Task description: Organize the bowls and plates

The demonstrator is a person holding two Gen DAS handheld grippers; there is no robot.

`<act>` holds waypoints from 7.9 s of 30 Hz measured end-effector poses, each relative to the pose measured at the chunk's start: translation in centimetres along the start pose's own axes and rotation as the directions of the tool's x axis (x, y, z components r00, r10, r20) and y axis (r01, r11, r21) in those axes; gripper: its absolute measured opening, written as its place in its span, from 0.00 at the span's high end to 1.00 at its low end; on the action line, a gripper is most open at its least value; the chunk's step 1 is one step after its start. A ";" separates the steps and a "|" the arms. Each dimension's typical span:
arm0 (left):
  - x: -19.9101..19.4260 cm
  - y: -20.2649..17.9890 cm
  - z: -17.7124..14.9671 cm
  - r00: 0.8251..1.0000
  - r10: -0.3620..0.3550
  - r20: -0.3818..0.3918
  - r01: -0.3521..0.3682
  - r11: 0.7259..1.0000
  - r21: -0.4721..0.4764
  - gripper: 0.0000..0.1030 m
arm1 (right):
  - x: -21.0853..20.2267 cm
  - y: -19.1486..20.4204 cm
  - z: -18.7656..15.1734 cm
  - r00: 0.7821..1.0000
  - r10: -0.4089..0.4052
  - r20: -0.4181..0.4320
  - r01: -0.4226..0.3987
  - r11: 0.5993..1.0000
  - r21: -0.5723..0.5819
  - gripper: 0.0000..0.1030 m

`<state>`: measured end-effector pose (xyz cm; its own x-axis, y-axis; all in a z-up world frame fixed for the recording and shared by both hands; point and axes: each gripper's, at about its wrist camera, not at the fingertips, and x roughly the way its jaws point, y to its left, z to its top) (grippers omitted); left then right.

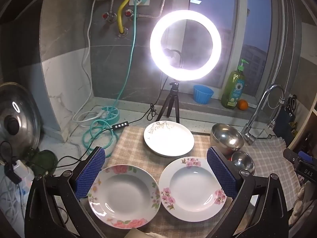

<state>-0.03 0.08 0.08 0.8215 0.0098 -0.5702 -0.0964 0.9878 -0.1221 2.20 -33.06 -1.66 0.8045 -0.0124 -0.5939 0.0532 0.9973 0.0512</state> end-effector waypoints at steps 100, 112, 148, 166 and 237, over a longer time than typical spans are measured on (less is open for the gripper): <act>2.2 -0.4 -0.2 0.996 -0.063 -0.064 0.066 0.997 0.043 0.01 | 1.8 -0.2 -1.9 0.997 0.065 -0.031 -0.066 0.997 -0.028 0.00; 6.2 -0.2 -0.9 0.970 -0.154 -0.186 0.178 0.977 0.117 0.13 | 2.8 2.0 -4.1 0.983 0.110 -0.148 -0.120 0.991 -0.061 0.00; 22.7 1.6 -3.1 0.677 -0.369 -0.637 0.409 0.908 -0.091 0.84 | 12.3 3.7 -12.9 0.760 0.404 -0.510 -0.283 0.911 0.300 0.68; 24.6 1.0 -3.5 0.634 -0.380 -0.673 0.427 0.898 -0.105 0.89 | 14.1 4.3 -13.0 0.738 0.421 -0.527 -0.292 0.904 0.312 0.70; 21.0 -2.5 -6.4 0.636 -0.327 -0.699 0.448 0.894 -0.010 0.89 | 11.5 4.8 -14.9 0.705 0.398 -0.587 -0.342 0.916 0.211 0.76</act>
<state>13.83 -3.19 -16.78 0.1609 -0.4249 -0.8908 0.2765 0.8858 -0.3726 2.91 -27.31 -20.16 0.2409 0.4312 -0.8695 -0.1013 0.9022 0.4193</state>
